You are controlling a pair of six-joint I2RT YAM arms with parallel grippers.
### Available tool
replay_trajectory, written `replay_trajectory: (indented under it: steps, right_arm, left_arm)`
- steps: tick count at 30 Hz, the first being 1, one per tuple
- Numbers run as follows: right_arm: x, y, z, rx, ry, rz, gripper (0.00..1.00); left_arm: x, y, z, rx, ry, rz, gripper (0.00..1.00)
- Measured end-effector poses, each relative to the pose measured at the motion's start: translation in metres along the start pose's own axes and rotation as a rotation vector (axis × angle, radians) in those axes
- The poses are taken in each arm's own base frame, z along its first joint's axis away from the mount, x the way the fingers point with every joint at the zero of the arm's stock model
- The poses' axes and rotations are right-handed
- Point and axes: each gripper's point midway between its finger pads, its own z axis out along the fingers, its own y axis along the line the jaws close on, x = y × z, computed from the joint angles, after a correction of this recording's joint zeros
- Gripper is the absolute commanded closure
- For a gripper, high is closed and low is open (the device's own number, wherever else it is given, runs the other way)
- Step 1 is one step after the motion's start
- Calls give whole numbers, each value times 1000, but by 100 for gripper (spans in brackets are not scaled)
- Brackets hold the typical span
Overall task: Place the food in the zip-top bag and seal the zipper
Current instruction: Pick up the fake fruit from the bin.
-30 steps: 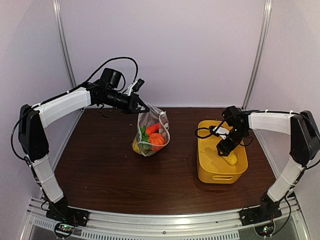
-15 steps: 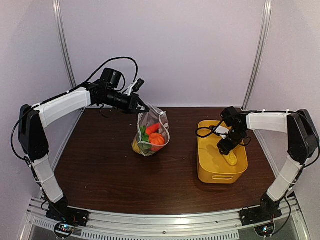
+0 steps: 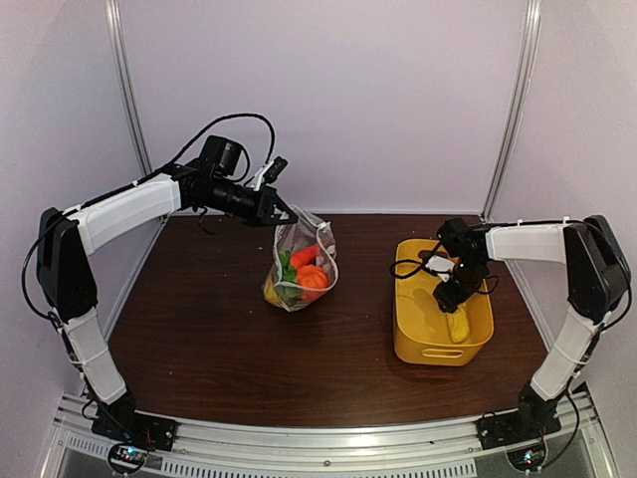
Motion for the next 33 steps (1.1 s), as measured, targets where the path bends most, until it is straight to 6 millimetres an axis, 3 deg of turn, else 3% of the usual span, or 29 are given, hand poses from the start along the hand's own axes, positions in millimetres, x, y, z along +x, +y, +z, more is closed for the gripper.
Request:
replay_trajectory:
  steps: [6,11,16,25,33]
  right_arm:
    - [3,17,-4,-82,6,-22,34]
    - [-3,43,-31,-129,-64,-104,33]
    - [-7,34,-48,-72,-110,-106,35]
    - [28,24,-24,-9,-17,-81,38]
    - [32,21,-13,15,11,-69,41]
  left_arm:
    - [0,0,0,0,0,0,100]
    - [0,0,0,0,0,0,100]
    - [0,0,0,1,0,0,100]
    - [0,0,0,0,0,0,100]
    - [0,0,0,0,0,-1,100]
